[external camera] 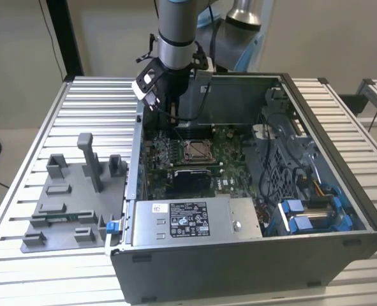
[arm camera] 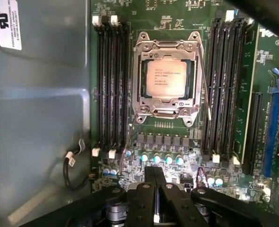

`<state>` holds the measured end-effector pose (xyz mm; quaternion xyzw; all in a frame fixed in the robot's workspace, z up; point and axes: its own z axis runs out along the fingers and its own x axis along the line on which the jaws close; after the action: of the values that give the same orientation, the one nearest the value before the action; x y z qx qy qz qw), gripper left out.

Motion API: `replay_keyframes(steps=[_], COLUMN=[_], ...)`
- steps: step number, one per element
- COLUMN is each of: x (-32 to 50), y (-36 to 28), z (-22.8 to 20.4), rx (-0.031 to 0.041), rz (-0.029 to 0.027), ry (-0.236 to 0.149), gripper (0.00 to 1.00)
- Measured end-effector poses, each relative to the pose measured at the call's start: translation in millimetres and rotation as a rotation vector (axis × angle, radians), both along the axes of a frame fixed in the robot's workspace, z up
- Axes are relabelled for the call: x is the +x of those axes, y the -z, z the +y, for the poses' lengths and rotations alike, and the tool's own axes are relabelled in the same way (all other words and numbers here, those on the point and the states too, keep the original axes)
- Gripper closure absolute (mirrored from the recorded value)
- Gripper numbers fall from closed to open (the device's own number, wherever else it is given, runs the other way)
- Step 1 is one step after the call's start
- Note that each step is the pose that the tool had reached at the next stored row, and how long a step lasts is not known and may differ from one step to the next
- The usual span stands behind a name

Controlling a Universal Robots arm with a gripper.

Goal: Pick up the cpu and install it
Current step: 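Install the first cpu locking lever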

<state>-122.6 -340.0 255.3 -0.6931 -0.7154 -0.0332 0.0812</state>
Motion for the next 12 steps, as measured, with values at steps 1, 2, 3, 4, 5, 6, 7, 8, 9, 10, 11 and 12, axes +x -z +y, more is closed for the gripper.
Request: replay_keyframes(steps=[1, 2, 3, 4, 5, 6, 7, 8, 9, 10, 11, 12], x=[-0.6, -1.3, -1.6, -1.8, -2.1, -2.4, -2.5, -2.9, -3.3, -4.3, -5.7, -7.6], y=[0.6, 1.5, 2.6, 3.6, 4.4, 5.3, 6.1, 6.9, 7.7, 8.4, 9.0, 9.8], z=[-1.7, -2.6, -2.7, -2.7, -2.8, -2.8, -2.8, -2.7, -2.7, -2.9, -3.9, -5.3], rx=[0.0065, 0.0127, 0.0178, 0.0233, 0.0293, 0.0364, 0.0438, 0.0516, 0.0585, 0.0654, 0.072, 0.0776], rz=[-0.0023, -0.0049, -0.0064, -0.0074, -0.0082, -0.0091, -0.0104, -0.0119, -0.0131, -0.0147, -0.0158, -0.0166], ry=[0.0, 0.0, 0.0, 0.0, 0.0, 0.0, 0.0, 0.0, 0.0, 0.0, 0.0, 0.0], gripper=[1.0, 1.0, 1.0, 1.0, 1.0, 1.0, 1.0, 1.0, 1.0, 1.0, 1.0, 1.0])
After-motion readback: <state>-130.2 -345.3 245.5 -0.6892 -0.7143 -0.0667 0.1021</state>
